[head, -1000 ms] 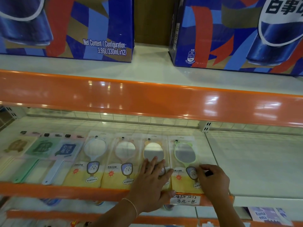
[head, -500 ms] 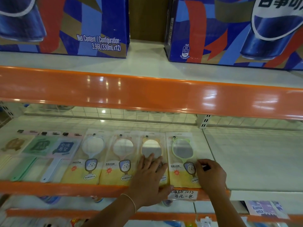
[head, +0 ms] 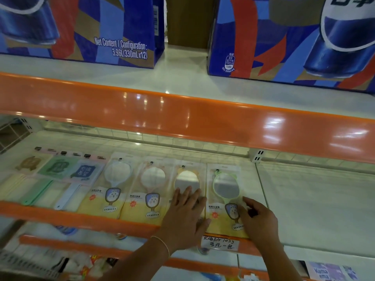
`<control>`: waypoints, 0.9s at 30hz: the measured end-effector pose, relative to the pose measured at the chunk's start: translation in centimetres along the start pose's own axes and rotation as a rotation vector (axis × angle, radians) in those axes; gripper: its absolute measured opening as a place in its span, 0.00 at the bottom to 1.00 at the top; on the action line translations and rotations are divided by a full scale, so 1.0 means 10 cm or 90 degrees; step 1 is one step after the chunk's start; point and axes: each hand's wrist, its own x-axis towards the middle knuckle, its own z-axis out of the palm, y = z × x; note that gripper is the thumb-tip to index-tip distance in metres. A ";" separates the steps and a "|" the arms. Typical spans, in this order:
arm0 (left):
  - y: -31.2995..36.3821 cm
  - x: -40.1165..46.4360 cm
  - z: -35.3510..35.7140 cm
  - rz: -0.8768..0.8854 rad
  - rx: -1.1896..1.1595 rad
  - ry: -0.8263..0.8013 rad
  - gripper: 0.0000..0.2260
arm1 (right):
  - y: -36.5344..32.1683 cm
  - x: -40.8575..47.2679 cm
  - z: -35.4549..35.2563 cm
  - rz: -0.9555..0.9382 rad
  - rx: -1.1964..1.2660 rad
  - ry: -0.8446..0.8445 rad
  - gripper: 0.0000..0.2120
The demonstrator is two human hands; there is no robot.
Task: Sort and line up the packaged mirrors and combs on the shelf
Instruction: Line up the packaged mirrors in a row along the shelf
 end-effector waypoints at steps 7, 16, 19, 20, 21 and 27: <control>-0.01 0.02 0.07 -0.009 0.008 0.051 0.26 | 0.02 0.02 -0.01 -0.021 -0.021 -0.012 0.15; -0.05 0.01 0.11 -0.010 0.000 0.079 0.24 | 0.02 0.02 -0.03 -0.032 -0.017 -0.047 0.16; -0.05 0.01 0.12 -0.008 0.011 0.078 0.24 | 0.00 0.01 -0.05 -0.028 -0.014 -0.062 0.17; -0.05 0.00 0.12 -0.010 0.012 0.073 0.24 | 0.00 0.00 -0.04 -0.026 -0.011 -0.062 0.17; -0.04 0.00 0.12 -0.011 0.012 0.067 0.25 | 0.00 0.00 -0.04 -0.028 -0.009 -0.059 0.17; -0.08 -0.06 0.02 -0.034 -0.013 0.084 0.24 | -0.06 0.00 -0.05 -0.037 0.004 -0.034 0.14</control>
